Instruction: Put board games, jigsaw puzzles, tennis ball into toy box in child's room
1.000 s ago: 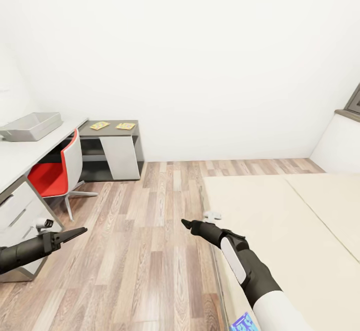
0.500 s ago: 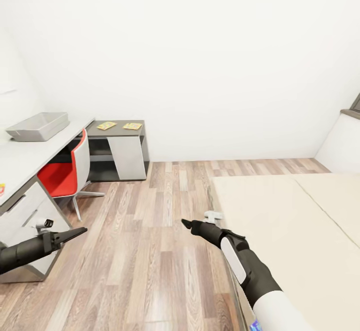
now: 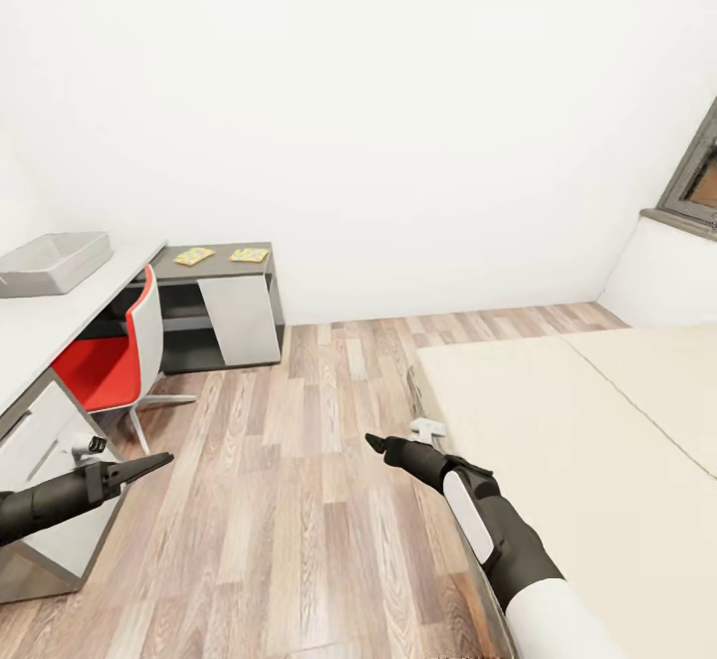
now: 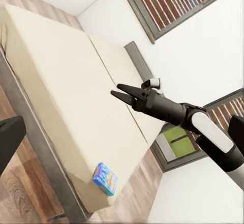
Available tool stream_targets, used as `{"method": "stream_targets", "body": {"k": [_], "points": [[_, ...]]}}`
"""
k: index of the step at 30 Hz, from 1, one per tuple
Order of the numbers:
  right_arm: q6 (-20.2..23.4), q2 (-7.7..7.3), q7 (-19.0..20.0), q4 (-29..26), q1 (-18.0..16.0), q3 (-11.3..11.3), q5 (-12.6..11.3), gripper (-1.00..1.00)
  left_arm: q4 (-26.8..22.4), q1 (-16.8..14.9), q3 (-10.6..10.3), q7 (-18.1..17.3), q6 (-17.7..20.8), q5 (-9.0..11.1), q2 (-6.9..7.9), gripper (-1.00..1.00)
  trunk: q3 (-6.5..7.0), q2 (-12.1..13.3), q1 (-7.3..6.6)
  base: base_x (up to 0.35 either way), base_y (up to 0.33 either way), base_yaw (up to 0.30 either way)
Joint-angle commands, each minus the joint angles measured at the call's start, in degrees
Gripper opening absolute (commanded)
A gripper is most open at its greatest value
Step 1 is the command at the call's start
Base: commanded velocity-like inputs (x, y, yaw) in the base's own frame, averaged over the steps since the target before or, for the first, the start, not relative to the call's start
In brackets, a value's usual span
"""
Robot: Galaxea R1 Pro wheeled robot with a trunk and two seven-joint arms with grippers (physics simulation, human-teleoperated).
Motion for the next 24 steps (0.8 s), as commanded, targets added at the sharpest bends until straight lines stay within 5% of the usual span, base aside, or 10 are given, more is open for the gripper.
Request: {"method": "stream_targets", "body": {"k": [1,24], "points": [[0.32,0.03,0.02,-0.04,-0.05,-0.09,-0.23,1.00,0.01,-0.02,0.01,-0.23,0.61,-0.01,0.02,1.00,-0.12,-0.12,0.04,0.030,0.274,-0.274],[0.32,0.03,0.03,-0.04,-0.05,-0.32,-0.24,1.00,0.01,-0.02,0.05,-0.23,0.55,-0.01,0.09,1.00,-0.12,-0.12,0.04,0.033,0.105,-0.280]]}}
